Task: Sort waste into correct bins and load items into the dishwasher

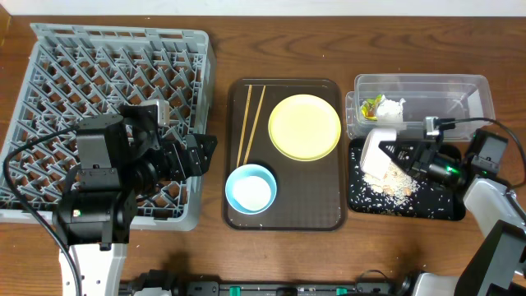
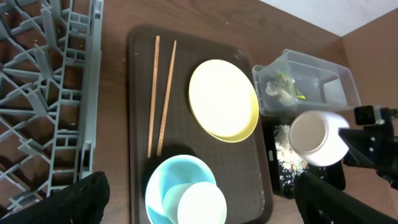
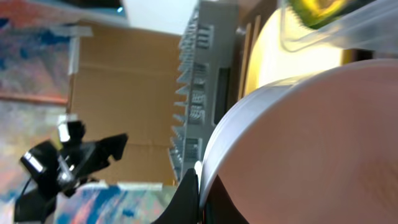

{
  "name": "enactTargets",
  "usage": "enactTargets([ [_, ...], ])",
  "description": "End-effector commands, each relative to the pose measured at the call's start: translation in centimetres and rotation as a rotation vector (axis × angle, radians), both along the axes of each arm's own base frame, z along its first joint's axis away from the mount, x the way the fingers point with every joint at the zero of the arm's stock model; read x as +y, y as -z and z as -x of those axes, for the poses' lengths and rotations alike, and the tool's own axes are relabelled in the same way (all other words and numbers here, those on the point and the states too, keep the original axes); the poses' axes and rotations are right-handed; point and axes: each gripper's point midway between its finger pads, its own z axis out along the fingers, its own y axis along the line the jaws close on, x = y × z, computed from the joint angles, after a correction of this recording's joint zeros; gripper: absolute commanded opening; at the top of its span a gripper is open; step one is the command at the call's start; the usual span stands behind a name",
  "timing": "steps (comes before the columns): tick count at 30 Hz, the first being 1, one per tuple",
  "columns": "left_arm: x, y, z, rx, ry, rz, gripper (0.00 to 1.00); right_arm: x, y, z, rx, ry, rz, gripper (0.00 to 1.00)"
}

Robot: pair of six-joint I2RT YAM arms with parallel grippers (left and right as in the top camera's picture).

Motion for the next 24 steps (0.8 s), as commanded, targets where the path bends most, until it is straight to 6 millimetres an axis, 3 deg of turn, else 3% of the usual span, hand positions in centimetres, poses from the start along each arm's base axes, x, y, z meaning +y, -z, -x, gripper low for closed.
enactTargets([
  [1, -0.2, -0.8, 0.0, -0.013, 0.003, 0.017, 0.96, 0.9, -1.3, 0.2, -0.094, -0.061, -0.019, 0.01],
  [4, -0.2, -0.8, 0.0, -0.013, 0.003, 0.017, 0.96, 1.2, -0.5, -0.1, 0.001, -0.042, -0.015, 0.01],
  [8, -0.2, -0.8, 0.0, -0.012, 0.003, 0.017, 0.96, 2.7, -3.2, 0.8, -0.212, -0.168, -0.060, 0.01],
  [12, -0.2, -0.8, 0.0, -0.012, 0.003, 0.017, 0.96, 2.5, -1.0, -0.5, -0.025, -0.078, -0.006, 0.01],
  [16, -0.2, -0.8, 0.0, -0.013, 0.003, 0.017, 0.96, 3.7, -3.4, 0.4, -0.223, -0.199, -0.046, 0.01],
  [19, -0.2, -0.8, 0.0, -0.013, 0.003, 0.017, 0.96, 3.6, -2.5, -0.3, -0.104, -0.149, -0.038, 0.01],
  [24, -0.2, -0.8, 0.0, -0.013, 0.003, 0.017, 0.96, 3.7, -3.4, 0.0, -0.168, -0.183, -0.051, 0.01],
])
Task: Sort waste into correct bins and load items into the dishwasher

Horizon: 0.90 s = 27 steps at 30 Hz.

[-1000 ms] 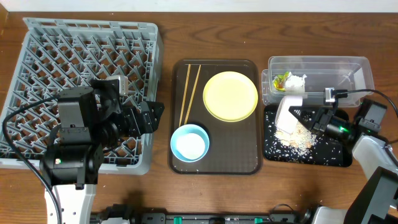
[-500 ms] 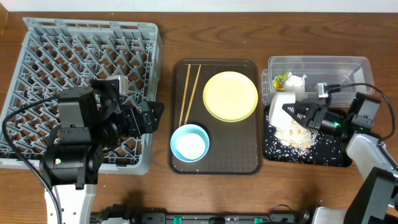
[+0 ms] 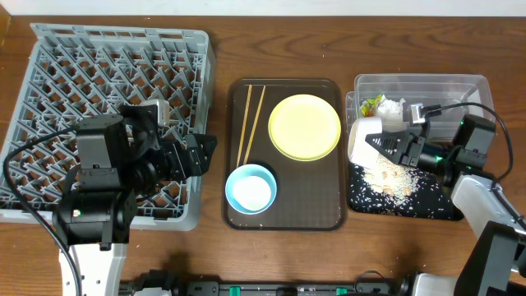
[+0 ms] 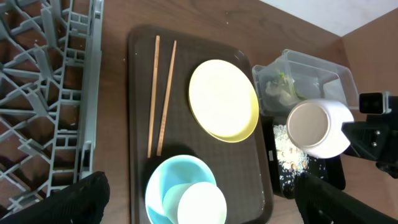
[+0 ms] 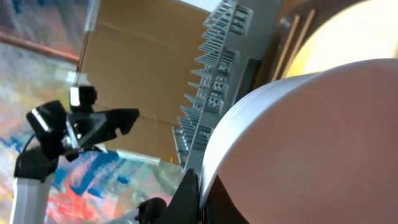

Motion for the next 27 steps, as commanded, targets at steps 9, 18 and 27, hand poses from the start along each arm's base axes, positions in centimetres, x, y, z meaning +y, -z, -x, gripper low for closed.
enactTargets([
  [9, -0.2, -0.8, 0.0, -0.013, 0.003, 0.017, 0.96, -0.1, 1.5, 0.0, 0.288, 0.070, -0.033, 0.01],
  [18, -0.2, -0.8, 0.0, -0.012, 0.003, 0.017, 0.96, 5.2, -2.7, 1.7, -0.024, -0.132, 0.024, 0.01],
  [27, -0.2, -0.8, 0.0, -0.013, 0.003, 0.017, 0.96, 14.4, -2.1, 3.9, -0.168, -0.110, 0.326, 0.02],
])
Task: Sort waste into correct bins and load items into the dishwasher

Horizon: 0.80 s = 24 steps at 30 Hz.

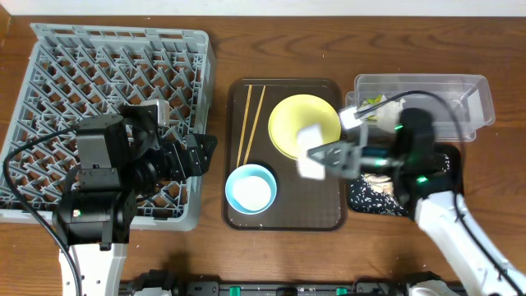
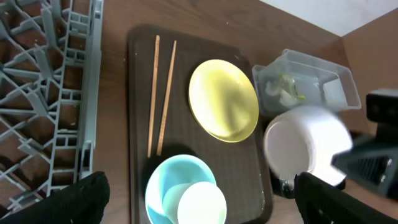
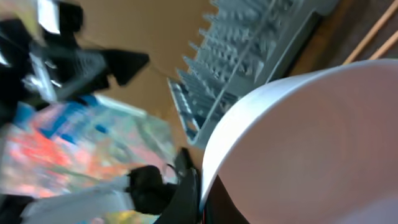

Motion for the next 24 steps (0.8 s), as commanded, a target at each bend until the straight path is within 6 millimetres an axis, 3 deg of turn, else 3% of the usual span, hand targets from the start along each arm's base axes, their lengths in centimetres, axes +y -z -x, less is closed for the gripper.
enactTargets([
  [1, -0.2, -0.8, 0.0, -0.012, 0.003, 0.017, 0.96, 1.6, 2.2, -1.0, -0.064, 0.140, 0.197, 0.02],
  [5, -0.2, -0.8, 0.0, -0.013, 0.003, 0.017, 0.96, 1.4, 5.3, -0.6, -0.105, 0.204, 0.460, 0.02],
  [12, -0.2, -0.8, 0.0, -0.013, 0.003, 0.017, 0.96, 0.7, 7.3, 1.1, -0.260, 0.164, 0.813, 0.01],
  [17, -0.2, -0.8, 0.0, -0.013, 0.003, 0.017, 0.96, 1.7, 9.0, 2.3, -0.291, 0.091, 0.884, 0.01],
  [22, -0.2, -0.8, 0.0, -0.013, 0.003, 0.017, 0.96, 1.8, 12.4, 2.8, -0.238, 0.029, 0.966, 0.01],
  [24, -0.2, -0.8, 0.0, -0.013, 0.003, 0.017, 0.96, 1.9, 12.9, 2.8, -0.224, 0.019, 0.981, 0.02],
])
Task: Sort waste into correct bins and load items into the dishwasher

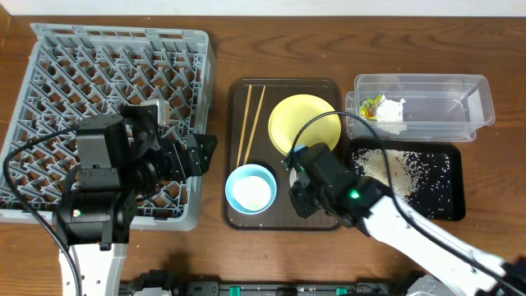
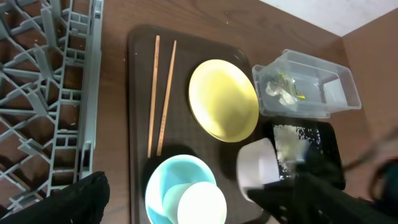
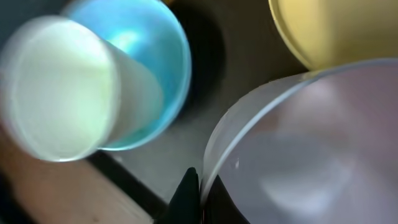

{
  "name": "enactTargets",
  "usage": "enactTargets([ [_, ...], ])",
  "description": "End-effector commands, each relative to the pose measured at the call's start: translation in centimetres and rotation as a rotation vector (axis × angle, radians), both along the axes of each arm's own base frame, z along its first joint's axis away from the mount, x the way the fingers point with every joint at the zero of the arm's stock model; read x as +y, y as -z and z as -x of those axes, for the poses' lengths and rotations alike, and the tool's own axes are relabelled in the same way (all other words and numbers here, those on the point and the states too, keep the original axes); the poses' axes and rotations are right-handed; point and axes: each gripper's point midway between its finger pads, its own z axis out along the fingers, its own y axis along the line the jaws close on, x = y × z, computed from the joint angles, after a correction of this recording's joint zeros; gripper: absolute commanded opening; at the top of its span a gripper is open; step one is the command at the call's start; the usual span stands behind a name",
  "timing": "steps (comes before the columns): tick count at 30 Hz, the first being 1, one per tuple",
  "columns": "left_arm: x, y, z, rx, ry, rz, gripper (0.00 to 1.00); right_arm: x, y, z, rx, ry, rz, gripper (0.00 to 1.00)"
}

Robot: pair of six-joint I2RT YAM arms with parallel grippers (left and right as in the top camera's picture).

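Note:
My right gripper (image 3: 199, 182) is shut on the rim of a white cup (image 3: 298, 143). It holds the cup (image 2: 256, 168) low over the front right of the brown tray (image 1: 283, 219), beside the blue bowl (image 1: 251, 187). A second white cup (image 3: 59, 99) sits in that bowl. On the tray also lie a yellow plate (image 1: 306, 123) and two chopsticks (image 1: 249, 123). The right arm (image 1: 329, 185) hides most of the held cup from overhead. My left gripper (image 1: 201, 154) hangs open at the right edge of the grey dish rack (image 1: 99, 74), holding nothing.
A clear bin (image 1: 423, 107) with scraps of waste stands at the back right. In front of it a black tray (image 1: 411, 177) carries scattered rice. The right arm stretches from the front right across the table to the brown tray.
My right gripper, still shut on the white cup, has moved from above the tray's right edge beside the plate to low over the tray's front right, next to the blue bowl.
First my right gripper held the white cup tipped over the black tray, with rice lying there. Then the cup was higher, by the clear bin. After that it was over the brown tray's right side, and now beside the blue bowl. The left arm stayed still.

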Motion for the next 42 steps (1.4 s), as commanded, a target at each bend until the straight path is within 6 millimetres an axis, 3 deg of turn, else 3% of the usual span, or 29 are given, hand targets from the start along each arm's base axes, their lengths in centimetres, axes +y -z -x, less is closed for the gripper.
enactTargets([
  [1, -0.2, -0.8, 0.0, -0.013, 0.003, 0.017, 0.96, 0.5, -0.6, -0.9, -0.037, -0.017, 0.031, 0.07],
  [2, -0.2, -0.8, 0.0, -0.012, 0.003, 0.017, 0.96, 0.5, -1.0, -1.1, -0.043, -0.012, 0.034, 0.12],
  [7, -0.2, -0.8, 0.0, -0.013, 0.003, 0.017, 0.96, 1.3, -5.4, -2.5, -0.085, -0.019, 0.029, 0.56],
  [12, -0.2, -0.8, 0.0, -0.012, 0.003, 0.017, 0.96, 2.6, -9.3, -3.8, -0.144, -0.021, -0.022, 0.64],
  [15, -0.2, -0.8, 0.0, -0.013, 0.003, 0.017, 0.96, 3.6, -10.5, -4.0, -0.155, -0.039, -0.075, 0.59],
  [18, -0.2, -0.8, 0.0, -0.013, 0.003, 0.017, 0.96, 4.4, -10.0, -3.2, -0.108, -0.074, -0.101, 0.58],
  [23, -0.2, -0.8, 0.0, -0.013, 0.003, 0.017, 0.96, 5.2, -5.8, -1.9, 0.011, -0.114, -0.029, 0.54],
  [28, -0.2, -0.8, 0.0, -0.013, 0.003, 0.017, 0.96, 7.1, -1.8, 0.1, 0.170, -0.181, -0.032, 0.38],
  [33, -0.2, -0.8, 0.0, -0.013, 0.003, 0.017, 0.96, 7.1, 1.0, 0.0, 0.237, -0.139, 0.003, 0.22],
  [36, -0.2, -0.7, 0.0, -0.010, 0.003, 0.017, 0.96, 7.4, 0.8, -0.4, 0.230, -0.127, -0.010, 0.11],
  [42, 0.3, -2.2, -1.4, -0.071, -0.045, 0.047, 0.96, 6.9, -3.4, -2.6, 0.140, -0.089, -0.092, 0.01],
])
